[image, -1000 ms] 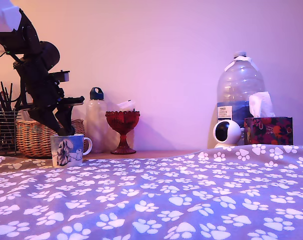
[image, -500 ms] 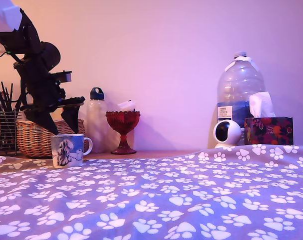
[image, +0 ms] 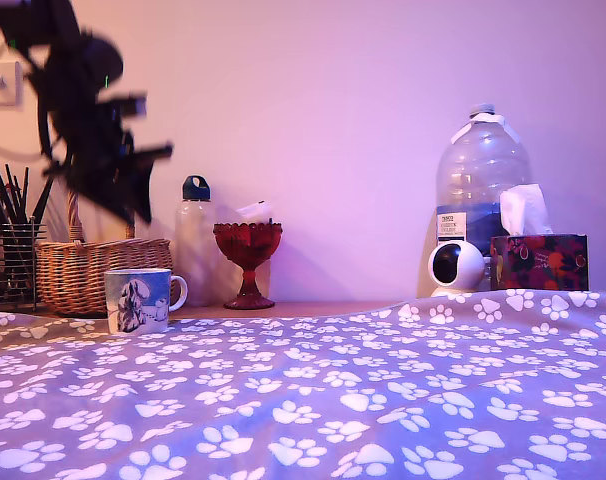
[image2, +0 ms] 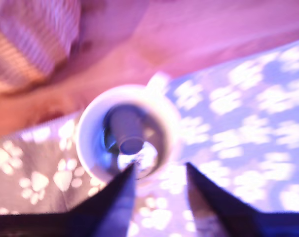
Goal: Pick the coffee capsule and then drop it inside the coffee cup in front of you
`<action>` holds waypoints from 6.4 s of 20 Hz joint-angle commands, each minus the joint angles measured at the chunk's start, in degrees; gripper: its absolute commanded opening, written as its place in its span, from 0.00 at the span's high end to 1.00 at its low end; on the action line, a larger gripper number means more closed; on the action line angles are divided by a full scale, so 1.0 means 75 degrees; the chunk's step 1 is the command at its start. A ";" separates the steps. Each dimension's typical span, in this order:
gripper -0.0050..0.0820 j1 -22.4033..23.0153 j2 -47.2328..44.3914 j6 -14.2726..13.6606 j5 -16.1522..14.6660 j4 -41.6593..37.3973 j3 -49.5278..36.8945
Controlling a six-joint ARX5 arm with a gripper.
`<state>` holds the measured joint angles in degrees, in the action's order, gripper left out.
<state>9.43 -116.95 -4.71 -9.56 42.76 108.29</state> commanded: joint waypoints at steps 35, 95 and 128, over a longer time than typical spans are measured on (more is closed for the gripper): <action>0.96 -0.0286 0.7015 0.1891 0.0131 -0.3360 -0.9215; 0.29 0.1282 0.6105 0.5222 0.1973 -0.4750 -0.8536; 0.31 0.0408 0.0877 0.5254 0.2279 -0.2305 -0.4529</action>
<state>12.38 -108.62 34.20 7.53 25.39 74.46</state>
